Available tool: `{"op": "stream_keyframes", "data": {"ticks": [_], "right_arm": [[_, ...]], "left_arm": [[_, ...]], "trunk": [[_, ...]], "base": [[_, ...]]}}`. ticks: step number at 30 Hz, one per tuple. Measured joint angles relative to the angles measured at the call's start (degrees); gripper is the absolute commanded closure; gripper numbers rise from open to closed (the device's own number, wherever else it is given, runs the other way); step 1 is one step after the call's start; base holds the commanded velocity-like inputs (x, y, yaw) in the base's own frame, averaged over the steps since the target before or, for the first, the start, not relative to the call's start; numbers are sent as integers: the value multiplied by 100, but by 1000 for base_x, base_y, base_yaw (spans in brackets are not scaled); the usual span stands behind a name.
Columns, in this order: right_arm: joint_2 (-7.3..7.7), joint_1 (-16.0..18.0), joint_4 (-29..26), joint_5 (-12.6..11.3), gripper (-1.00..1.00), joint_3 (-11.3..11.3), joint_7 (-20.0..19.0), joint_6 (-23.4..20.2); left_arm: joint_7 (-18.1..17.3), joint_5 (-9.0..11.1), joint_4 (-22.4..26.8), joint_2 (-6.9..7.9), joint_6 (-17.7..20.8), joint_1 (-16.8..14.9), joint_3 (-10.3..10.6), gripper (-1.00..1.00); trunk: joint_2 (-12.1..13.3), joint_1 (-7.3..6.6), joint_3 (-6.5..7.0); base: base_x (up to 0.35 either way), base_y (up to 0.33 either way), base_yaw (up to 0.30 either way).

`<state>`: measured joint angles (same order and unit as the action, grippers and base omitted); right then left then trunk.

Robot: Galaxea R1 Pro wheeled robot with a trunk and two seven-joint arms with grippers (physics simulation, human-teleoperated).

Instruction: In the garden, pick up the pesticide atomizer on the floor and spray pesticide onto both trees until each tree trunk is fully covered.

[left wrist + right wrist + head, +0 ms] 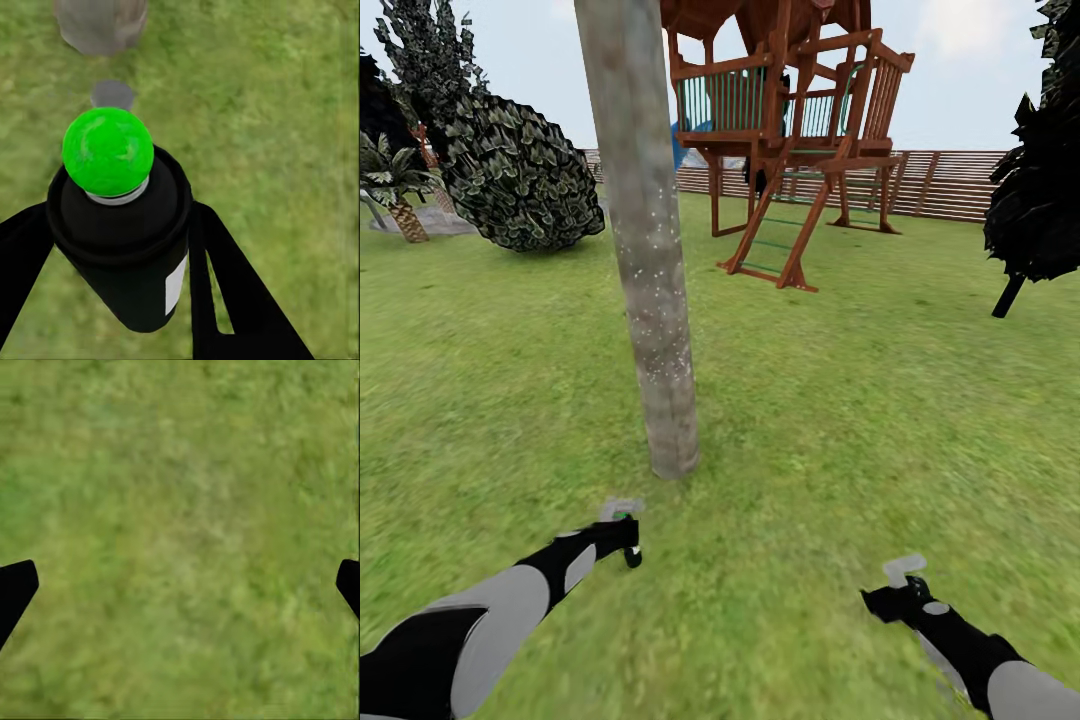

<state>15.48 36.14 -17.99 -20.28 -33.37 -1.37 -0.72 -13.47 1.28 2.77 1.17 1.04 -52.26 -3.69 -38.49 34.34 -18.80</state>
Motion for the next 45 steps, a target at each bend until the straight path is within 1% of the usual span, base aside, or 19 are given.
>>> {"op": "stream_keyframes", "data": {"ticks": [2, 3, 4, 5, 6, 8, 9, 11, 13, 15, 17, 20, 24, 27, 28, 37, 40, 43, 45], "right_arm": [[90, 838, -9, -25, -100, -4, -237, -515], [170, 1262, -10, -29, -100, 0, -802, -690], [232, 1503, -11, -30, -100, 5, -1313, -857], [308, 1874, -16, -31, -100, 7, -2282, -1245], [326, 2139, -25, -36, -100, 18, -2731, -1387], [328, 2460, -56, -42, -100, 25, -3837, -1579], [310, 2565, -134, -50, -100, 24, -4284, -1760], [259, 2635, -392, -57, -100, 23, -4795, -2129], [68, 2666, -691, -63, -100, 19, -5603, -2484], [-157, 2675, -858, -59, -100, 18, -6071, -2628], [-371, 2679, -1130, -65, -100, 18, -6360, -2938], [-597, 2680, -1273, -64, -100, 12, -6818, -3099], [-871, 2680, -1305, -64, -100, -13, -6987, -3144], [-1002, 2674, -1308, -62, -100, -25, -7001, -3148], [-1032, 2673, -1308, -62, 100, -31, -7003, -3149], [-1102, 2667, -1286, -47, 100, -56, -7006, -3151], [-1172, 2656, -1268, -41, 100, -432, -7006, -3151], [-1186, 2654, -1258, -43, 100, -584, -7006, -3151], [-1186, 2648, -1256, -44, 100, -612, -7006, -3151]], "left_arm": [[-531, 3, 221, 4, 1, 0, 63, 100], [-956, 2, 278, 4, 4, 0, 214, 100], [-1301, -2, 300, 4, 6, 1, 342, 100], [-1987, -2, 326, 3, 11, 1, 562, 100], [-2367, -3, 356, 0, 17, 0, 620, 100], [-3465, -32, 586, -8, 56, -1, 741, 100], [-3869, -183, 646, -26, 79, 0, 901, 100], [-4247, -390, 687, -69, 130, -1, 1038, 100], [-4858, -491, 793, -151, 164, -1, 1118, 100], [-5345, -529, 897, -187, 175, -1, 1215, 100], [-5629, -542, 1018, -222, 181, -1, 1317, 100], [-5862, -553, 1107, -377, 182, -1, 1368, 100], [-5932, -557, 1250, -509, 188, -1, 1379, 100], [-5939, -558, 1286, -529, 190, -1, 1377, 100], [-5940, -558, 1292, -532, 190, -1, 1377, 100], [-5934, -558, 1298, -536, 190, -1, 1368, 100], [-5932, -558, 1298, -536, 190, -1, 1371, 100], [-5933, -558, 1298, -536, 190, -1, 1369, 100], [-5933, -558, 1298, -536, 190, -1, 1368, 100]], "trunk": [[0, 0, 0], [0, 0, 0], [0, 0, 1], [1, 0, 0], [-1, -1, 1], [0, -1, 1], [0, -1, 0], [0, 0, 0], [0, 0, 0], [0, 0, 0], [0, -1, 0], [0, -1, -1], [1, 0, -1], [1, 0, -1], [1, 0, -1], [1, 0, -1], [1, 0, -1], [1, 0, -1], [1, 0, -1]], "base": [[0, 0, 0], [0, 0, 0], [0, 0, 0], [0, 0, 0], [0, 0, 0], [0, 0, 0], [0, 0, 0], [0, 0, 0], [0, 0, 0], [0, 0, 0], [0, 0, 0], [0, 0, 0], [0, 0, 0], [0, 0, 0], [0, 0, 0], [0, 0, 0], [0, 0, 0], [0, 0, 0], [0, 0, 0]]}}
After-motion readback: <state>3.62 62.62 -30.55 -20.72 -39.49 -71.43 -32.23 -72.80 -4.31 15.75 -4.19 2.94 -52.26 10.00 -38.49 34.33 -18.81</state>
